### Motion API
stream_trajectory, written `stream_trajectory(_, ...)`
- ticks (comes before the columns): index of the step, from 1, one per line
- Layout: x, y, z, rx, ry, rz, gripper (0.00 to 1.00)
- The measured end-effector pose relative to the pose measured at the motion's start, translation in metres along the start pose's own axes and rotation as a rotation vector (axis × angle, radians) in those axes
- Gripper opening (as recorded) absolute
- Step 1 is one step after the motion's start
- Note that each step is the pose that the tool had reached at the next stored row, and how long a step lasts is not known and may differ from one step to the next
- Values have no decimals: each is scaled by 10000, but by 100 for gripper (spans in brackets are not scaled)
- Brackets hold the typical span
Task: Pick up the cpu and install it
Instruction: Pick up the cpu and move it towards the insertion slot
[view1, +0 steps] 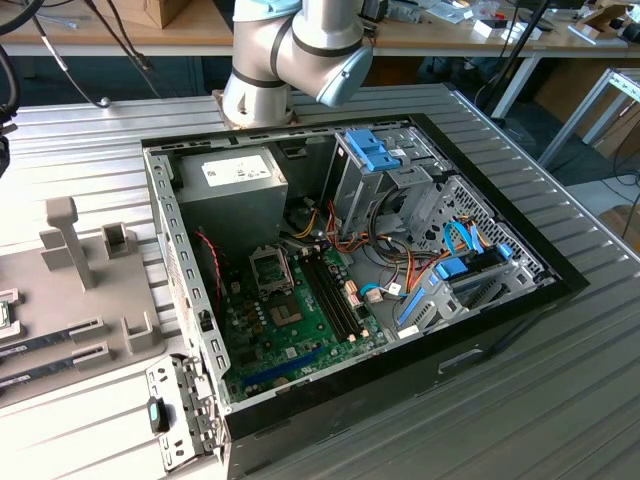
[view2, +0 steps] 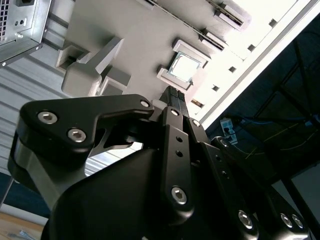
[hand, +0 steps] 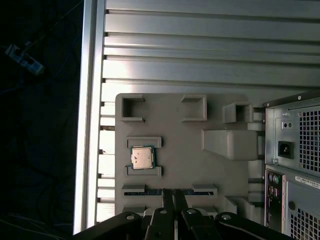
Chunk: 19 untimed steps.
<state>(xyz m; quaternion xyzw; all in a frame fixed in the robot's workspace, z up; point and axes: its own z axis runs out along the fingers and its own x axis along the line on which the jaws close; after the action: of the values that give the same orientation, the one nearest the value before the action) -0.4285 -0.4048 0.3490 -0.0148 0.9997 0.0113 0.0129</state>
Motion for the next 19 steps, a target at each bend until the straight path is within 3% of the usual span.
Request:
stream_trajectory(1, 0, 0, 0, 0, 1, 0, 17)
stream_trajectory(5, 0, 0, 0, 0, 1, 0, 42)
stream_trajectory(6, 0, 0, 1, 0, 0, 0, 42)
stream_trajectory(10, 0, 0, 1, 0, 0, 0, 60)
stream_trajectory(19, 0, 0, 2, -3, 1, 1, 60)
